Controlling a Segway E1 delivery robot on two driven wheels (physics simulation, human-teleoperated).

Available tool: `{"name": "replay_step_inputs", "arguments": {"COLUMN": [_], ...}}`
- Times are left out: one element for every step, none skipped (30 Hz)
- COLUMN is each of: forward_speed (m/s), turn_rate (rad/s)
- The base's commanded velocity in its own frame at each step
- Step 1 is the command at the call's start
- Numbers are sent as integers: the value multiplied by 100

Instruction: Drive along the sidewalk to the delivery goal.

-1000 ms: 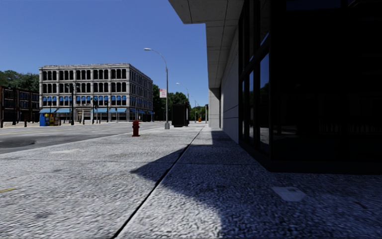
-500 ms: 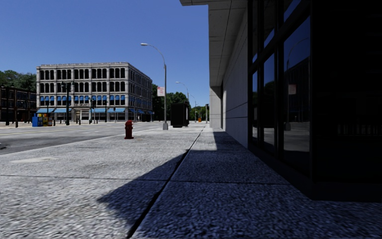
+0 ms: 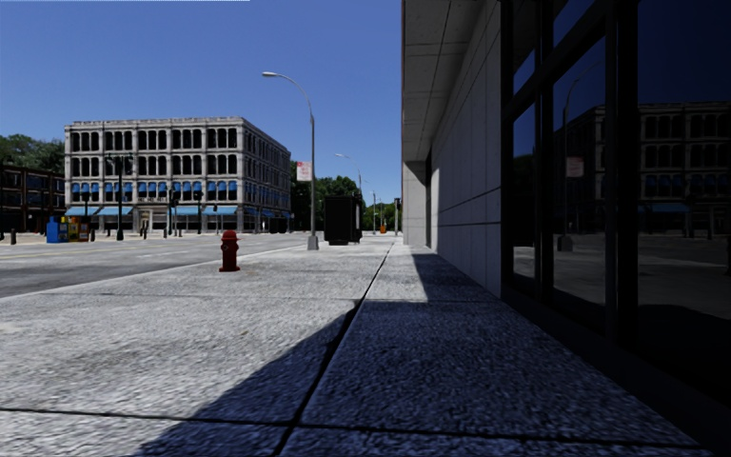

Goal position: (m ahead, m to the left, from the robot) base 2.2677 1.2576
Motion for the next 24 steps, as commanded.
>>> {"name": "replay_step_inputs", "arguments": {"forward_speed": [200,200,200,200,200,200,200,200,200,200,200,200,200,200,200,200,200,200,200,200,200,200,200,200], "turn_rate": [0,0,0,0,0,0,0,0,0,0,0,0,0,0,0,0,0,0,0,0,0,0,0,0]}}
